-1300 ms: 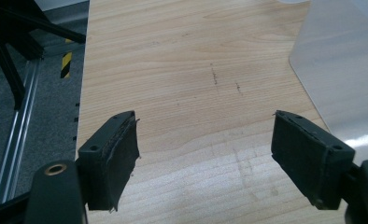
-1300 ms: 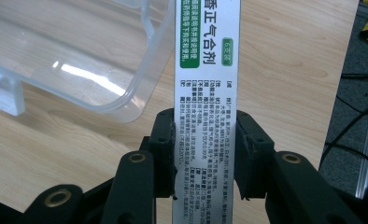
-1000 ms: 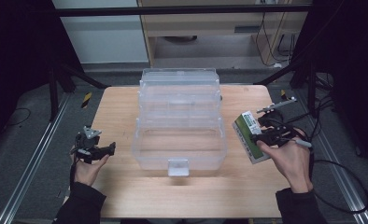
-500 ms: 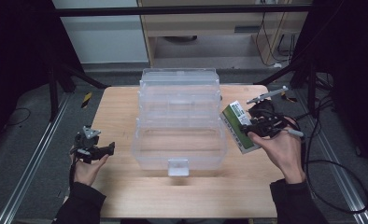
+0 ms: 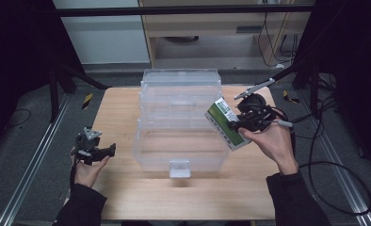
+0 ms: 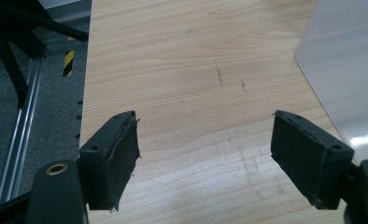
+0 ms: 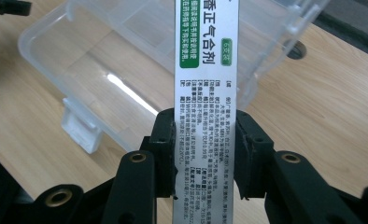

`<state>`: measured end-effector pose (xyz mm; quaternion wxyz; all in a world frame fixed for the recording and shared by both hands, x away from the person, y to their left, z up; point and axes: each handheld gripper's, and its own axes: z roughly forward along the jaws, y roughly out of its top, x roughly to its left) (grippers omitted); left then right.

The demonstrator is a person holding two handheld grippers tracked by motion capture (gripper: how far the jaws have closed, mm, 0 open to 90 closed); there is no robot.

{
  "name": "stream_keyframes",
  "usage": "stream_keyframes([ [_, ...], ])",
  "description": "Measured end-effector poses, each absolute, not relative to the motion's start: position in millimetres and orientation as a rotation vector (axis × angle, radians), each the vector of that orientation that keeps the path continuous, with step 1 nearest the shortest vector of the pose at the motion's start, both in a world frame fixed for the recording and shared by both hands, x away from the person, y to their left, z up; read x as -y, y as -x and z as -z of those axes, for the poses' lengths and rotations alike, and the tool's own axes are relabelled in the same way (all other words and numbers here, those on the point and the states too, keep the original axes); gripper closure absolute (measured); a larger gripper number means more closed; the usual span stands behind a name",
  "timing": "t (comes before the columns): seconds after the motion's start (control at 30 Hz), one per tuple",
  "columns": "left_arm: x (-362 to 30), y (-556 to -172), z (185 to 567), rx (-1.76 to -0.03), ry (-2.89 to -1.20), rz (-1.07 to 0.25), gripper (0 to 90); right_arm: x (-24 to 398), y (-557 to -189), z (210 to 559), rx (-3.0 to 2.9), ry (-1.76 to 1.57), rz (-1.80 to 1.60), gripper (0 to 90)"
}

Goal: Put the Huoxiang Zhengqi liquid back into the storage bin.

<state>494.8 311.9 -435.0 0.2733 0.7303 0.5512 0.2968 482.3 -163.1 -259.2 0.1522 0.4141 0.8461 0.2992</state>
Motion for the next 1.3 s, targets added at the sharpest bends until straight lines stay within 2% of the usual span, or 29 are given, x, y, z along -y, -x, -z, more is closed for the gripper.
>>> stream_keyframes([
  [1.3,-313,-497,438,-1.491,-1.978,-0.794,22.7,125,-522,280,-2.793,-0.562,-0.864,64.6],
])
